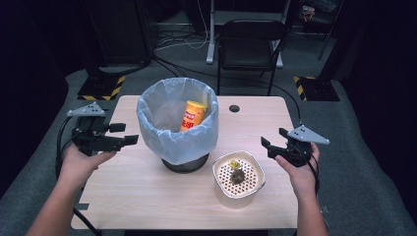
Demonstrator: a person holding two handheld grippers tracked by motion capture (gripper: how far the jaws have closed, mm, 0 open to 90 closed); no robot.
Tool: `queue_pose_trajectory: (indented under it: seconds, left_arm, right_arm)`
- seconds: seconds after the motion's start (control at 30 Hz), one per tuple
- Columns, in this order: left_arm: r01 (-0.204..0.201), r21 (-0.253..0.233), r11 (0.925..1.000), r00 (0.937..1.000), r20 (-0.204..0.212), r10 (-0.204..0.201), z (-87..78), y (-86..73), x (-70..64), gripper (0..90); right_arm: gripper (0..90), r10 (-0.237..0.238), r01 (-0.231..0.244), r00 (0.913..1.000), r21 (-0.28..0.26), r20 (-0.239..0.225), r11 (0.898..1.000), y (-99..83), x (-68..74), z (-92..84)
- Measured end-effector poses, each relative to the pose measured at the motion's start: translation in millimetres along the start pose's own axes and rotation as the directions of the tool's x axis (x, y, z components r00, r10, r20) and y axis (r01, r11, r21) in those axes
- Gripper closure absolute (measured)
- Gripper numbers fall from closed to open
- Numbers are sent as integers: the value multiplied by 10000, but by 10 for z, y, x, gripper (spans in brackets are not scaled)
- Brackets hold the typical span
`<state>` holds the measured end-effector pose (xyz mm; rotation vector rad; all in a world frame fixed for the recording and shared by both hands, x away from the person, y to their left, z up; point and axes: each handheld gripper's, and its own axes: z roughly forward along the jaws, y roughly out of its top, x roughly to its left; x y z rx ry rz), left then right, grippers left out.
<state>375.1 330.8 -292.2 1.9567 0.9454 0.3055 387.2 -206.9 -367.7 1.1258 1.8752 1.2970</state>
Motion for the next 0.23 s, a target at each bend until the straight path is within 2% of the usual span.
queue_pose_trajectory:
  seconds: [0.03, 0.07, 0.1, 0.13, 0.17, 0.2, 0.23]
  left_arm:
    - [0, 0, 10000, 10000, 0, 0, 0, 0, 0, 276]
    - [75, -79, 9999, 9999, -110, -76, 6, -145, 49, 272]
    - [75, -79, 9999, 9999, -110, -76, 6, -145, 49, 263]
    - [56, -137, 9999, 9995, -302, -60, 36, -323, 113, 250]
    - [56, -137, 9999, 9995, -302, -60, 36, -323, 113, 241]
    - [246, -191, 9995, 9987, -449, -254, 83, -531, 189, 238]
    - [246, -191, 9995, 9987, -449, -254, 83, -531, 189, 232]
  right_arm:
    - [248, 20, -20, 10000, 3, 34, 10000, -1, -3, -2]
    - [248, 27, -27, 10000, 11, 53, 10000, -3, -8, -3]
    - [248, 27, -27, 10000, 11, 53, 10000, -3, -8, -3]
    - [246, 12, -12, 10000, 22, 73, 10000, -8, -28, -7]
    - [246, 12, -12, 10000, 22, 73, 10000, -8, -28, -7]
    - [246, 45, -46, 9999, 63, 124, 10000, -12, -52, -10]
    - [246, 45, -46, 9999, 63, 124, 10000, -12, -52, -10]
